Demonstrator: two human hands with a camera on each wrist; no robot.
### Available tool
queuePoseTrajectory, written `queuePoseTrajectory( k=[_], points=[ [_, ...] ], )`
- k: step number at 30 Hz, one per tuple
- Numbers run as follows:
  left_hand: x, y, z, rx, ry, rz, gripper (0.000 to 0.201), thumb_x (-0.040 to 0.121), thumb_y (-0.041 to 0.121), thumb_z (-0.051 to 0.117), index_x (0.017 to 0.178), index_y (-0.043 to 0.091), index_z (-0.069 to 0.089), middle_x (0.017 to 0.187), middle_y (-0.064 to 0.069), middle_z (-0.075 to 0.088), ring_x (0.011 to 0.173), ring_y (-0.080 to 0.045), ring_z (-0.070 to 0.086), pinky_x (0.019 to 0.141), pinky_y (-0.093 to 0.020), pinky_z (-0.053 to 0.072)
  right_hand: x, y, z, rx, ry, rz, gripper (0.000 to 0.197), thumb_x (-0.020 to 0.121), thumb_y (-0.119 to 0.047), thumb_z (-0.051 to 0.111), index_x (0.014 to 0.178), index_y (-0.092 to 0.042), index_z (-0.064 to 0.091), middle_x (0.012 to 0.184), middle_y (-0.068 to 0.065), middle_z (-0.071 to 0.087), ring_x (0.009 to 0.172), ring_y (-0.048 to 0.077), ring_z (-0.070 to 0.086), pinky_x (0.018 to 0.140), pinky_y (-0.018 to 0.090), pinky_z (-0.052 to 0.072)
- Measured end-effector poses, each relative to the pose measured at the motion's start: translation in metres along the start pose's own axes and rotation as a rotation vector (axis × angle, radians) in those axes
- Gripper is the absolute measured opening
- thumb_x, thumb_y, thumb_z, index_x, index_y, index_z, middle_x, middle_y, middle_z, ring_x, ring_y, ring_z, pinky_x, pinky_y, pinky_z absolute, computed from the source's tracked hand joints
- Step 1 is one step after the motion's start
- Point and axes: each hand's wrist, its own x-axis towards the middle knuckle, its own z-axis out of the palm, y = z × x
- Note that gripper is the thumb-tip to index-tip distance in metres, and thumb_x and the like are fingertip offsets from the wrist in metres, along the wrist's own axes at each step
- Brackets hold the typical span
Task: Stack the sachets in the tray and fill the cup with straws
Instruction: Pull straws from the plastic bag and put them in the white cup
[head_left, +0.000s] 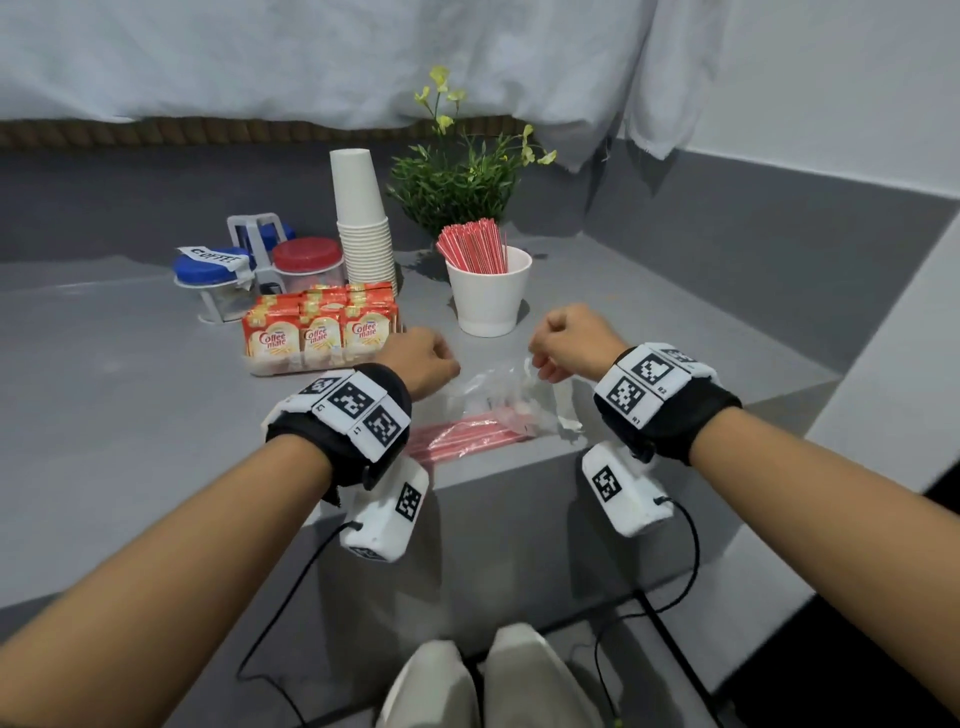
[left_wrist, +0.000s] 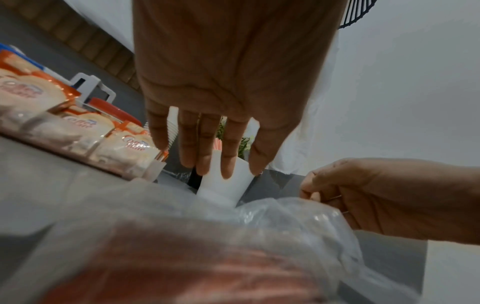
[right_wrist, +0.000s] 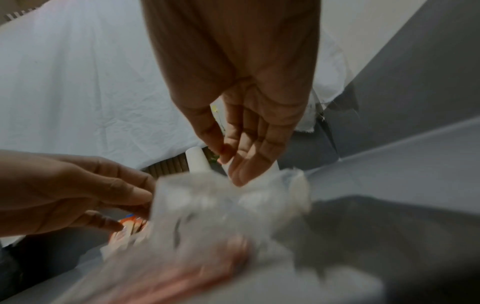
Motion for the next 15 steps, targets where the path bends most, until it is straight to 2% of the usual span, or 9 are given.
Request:
queuePoseTrajectory(
  k=[3, 5, 6, 7, 9, 11, 13, 15],
  points=[
    [-0.015, -0.008, 0.014, 0.186, -0.108, -0.048, 0.050, 0.088, 0.039, 0.057, 0.131, 0.017, 0.045, 0.138, -0.014, 0.041, 0.131, -0.032, 0.033, 0.108, -0.040, 0.028, -0.017, 0.012, 0.016, -0.131, -0.094, 0.016, 0.025, 0.084, -0.001, 0.049, 0.061, -0.007, 0.056, 0.064, 0.008, 0.057, 0.057, 0.019, 0.053, 0.054, 0.022, 0.046],
    [-0.024, -0.014, 0.022, 0.225, -0.177, -0.091, 0.066, 0.084, 0.047, 0.059, 0.139, 0.022, 0.033, 0.143, -0.013, 0.033, 0.135, -0.034, 0.026, 0.109, -0.043, 0.027, -0.026, 0.018, 0.022, -0.248, -0.096, -0.023, 0.031, 0.084, -0.001, 0.048, 0.057, -0.014, 0.055, 0.062, 0.002, 0.055, 0.059, 0.015, 0.051, 0.045, 0.011, 0.040],
    [-0.027, -0.017, 0.026, 0.225, -0.199, -0.102, 0.072, 0.082, 0.049, 0.061, 0.141, 0.023, 0.029, 0.144, -0.012, 0.032, 0.134, -0.034, 0.026, 0.108, -0.043, 0.028, -0.030, 0.019, 0.024, -0.267, -0.103, -0.033, 0.035, 0.084, 0.000, 0.046, 0.055, -0.018, 0.053, 0.059, -0.002, 0.052, 0.054, 0.010, 0.050, 0.037, 0.006, 0.033],
    [-0.030, -0.019, 0.030, 0.228, -0.210, -0.103, 0.075, 0.081, 0.050, 0.062, 0.142, 0.024, 0.026, 0.144, -0.011, 0.031, 0.134, -0.034, 0.027, 0.107, -0.043, 0.029, -0.033, 0.020, 0.025, -0.274, -0.125, -0.042, 0.035, 0.083, 0.002, 0.045, 0.056, -0.018, 0.054, 0.058, -0.004, 0.050, 0.045, 0.003, 0.048, 0.031, 0.006, 0.031],
    [-0.034, -0.021, 0.034, 0.248, -0.212, -0.095, 0.076, 0.080, 0.049, 0.063, 0.142, 0.026, 0.026, 0.145, -0.009, 0.031, 0.134, -0.033, 0.025, 0.107, -0.045, 0.029, -0.038, 0.021, 0.023, -0.284, -0.180, -0.061, 0.026, 0.083, 0.003, 0.046, 0.074, -0.012, 0.065, 0.058, -0.005, 0.049, 0.033, -0.005, 0.046, 0.030, 0.007, 0.030],
    [-0.038, -0.022, 0.034, 0.256, -0.197, -0.086, 0.070, 0.081, 0.046, 0.064, 0.139, 0.026, 0.030, 0.142, -0.008, 0.033, 0.133, -0.032, 0.025, 0.107, -0.046, 0.029, -0.044, 0.021, 0.021, -0.286, -0.226, -0.088, 0.023, 0.086, -0.001, 0.050, 0.098, -0.009, 0.067, 0.060, -0.008, 0.049, 0.033, -0.007, 0.046, 0.033, 0.005, 0.032],
    [-0.041, -0.022, 0.035, 0.240, -0.175, -0.073, 0.060, 0.082, 0.043, 0.064, 0.132, 0.025, 0.037, 0.136, -0.008, 0.035, 0.129, -0.033, 0.027, 0.105, -0.046, 0.031, -0.050, 0.022, 0.019, -0.264, -0.258, -0.116, 0.026, 0.086, 0.001, 0.051, 0.106, -0.008, 0.064, 0.063, -0.010, 0.048, 0.035, -0.008, 0.047, 0.036, 0.003, 0.034],
    [-0.044, -0.022, 0.037, 0.222, -0.150, -0.058, 0.052, 0.084, 0.040, 0.062, 0.127, 0.023, 0.040, 0.131, -0.009, 0.037, 0.125, -0.033, 0.030, 0.102, -0.043, 0.033, -0.055, 0.022, 0.017, -0.229, -0.291, -0.145, 0.032, 0.084, 0.008, 0.048, 0.109, -0.006, 0.062, 0.066, -0.010, 0.047, 0.034, -0.015, 0.045, 0.038, 0.003, 0.034]
  ],
)
